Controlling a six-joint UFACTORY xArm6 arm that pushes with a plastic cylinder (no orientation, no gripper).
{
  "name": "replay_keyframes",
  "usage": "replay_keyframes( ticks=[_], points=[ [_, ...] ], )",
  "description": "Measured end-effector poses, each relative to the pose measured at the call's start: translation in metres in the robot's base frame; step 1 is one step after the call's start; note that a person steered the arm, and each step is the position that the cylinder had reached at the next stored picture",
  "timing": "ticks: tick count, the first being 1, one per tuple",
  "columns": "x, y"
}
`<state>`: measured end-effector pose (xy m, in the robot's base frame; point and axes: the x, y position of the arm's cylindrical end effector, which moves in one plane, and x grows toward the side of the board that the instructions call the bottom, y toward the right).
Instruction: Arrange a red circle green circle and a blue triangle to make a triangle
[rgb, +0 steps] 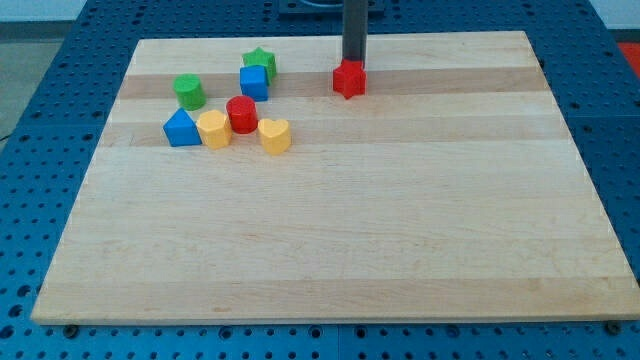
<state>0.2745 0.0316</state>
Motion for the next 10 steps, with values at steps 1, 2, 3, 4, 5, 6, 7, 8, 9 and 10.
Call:
replay_keyframes(
  ticks=[1,2,3,4,5,6,7,8,9,10],
  points=[
    [0.035,-0.046],
    [0.052,-0.035],
    [0.021,-0.014],
    [0.028,-0.059],
    [0.058,-0.099],
    [0.071,-0.154],
    [0.071,-0.182],
    [0.072,-0.214],
    [0.091,-0.255],
    [0.123,-0.250]
  ],
)
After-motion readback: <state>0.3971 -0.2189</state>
